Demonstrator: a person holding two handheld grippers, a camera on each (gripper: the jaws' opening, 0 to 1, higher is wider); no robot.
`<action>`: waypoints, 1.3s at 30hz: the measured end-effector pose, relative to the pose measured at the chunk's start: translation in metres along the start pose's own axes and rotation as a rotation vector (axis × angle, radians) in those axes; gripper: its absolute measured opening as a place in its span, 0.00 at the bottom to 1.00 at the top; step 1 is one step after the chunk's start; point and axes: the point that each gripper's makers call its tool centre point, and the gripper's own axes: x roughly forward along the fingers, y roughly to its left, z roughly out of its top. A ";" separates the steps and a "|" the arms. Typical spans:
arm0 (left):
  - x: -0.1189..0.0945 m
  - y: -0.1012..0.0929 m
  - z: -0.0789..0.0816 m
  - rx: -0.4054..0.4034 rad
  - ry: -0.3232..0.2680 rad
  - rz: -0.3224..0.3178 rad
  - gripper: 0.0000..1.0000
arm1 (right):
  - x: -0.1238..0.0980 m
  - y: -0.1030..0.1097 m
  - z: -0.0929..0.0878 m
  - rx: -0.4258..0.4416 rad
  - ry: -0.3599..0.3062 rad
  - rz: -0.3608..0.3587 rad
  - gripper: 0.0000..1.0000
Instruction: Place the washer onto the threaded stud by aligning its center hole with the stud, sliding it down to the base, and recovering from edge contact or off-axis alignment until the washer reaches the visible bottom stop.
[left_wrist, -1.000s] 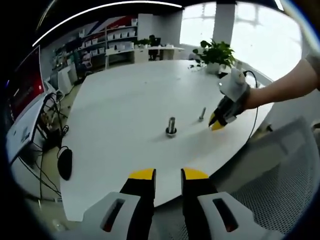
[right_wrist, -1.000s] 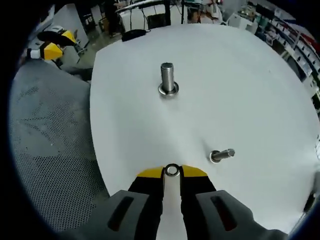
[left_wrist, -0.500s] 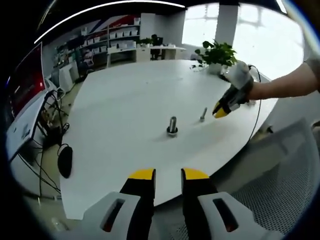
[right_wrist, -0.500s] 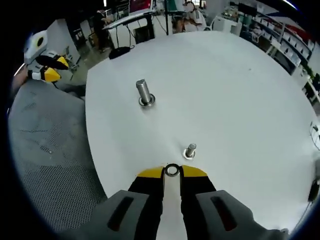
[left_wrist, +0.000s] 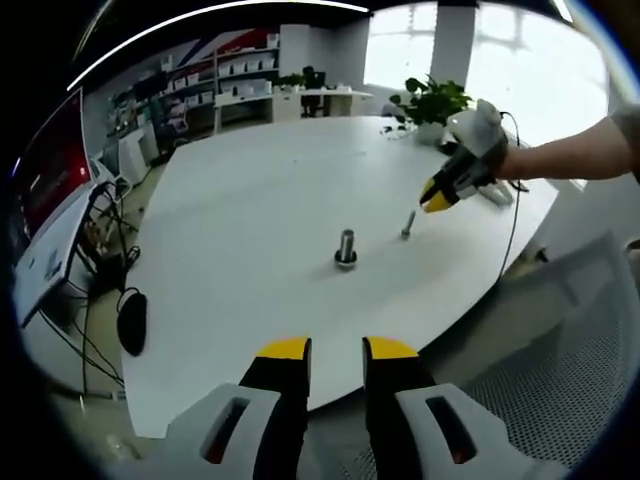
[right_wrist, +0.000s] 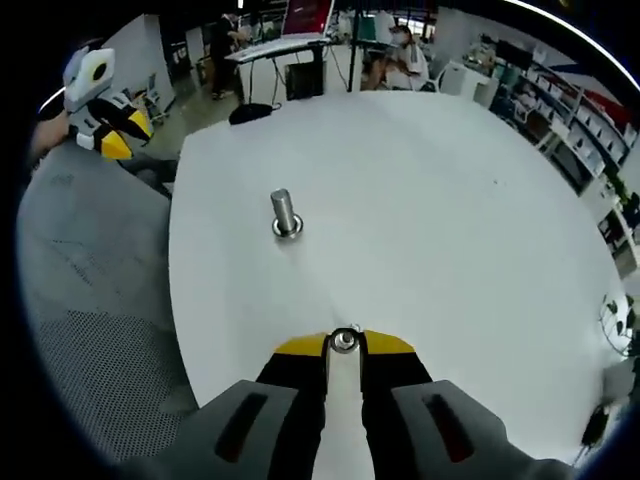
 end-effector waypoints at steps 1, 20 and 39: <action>0.001 0.000 -0.001 0.002 0.006 0.001 0.18 | 0.002 0.000 0.000 0.013 0.004 0.014 0.13; 0.000 0.004 -0.004 -0.002 0.020 0.019 0.18 | 0.017 -0.002 -0.004 -0.013 0.048 0.026 0.13; 0.000 0.004 -0.005 -0.002 0.022 0.018 0.17 | 0.030 -0.005 -0.019 -0.024 0.130 0.031 0.13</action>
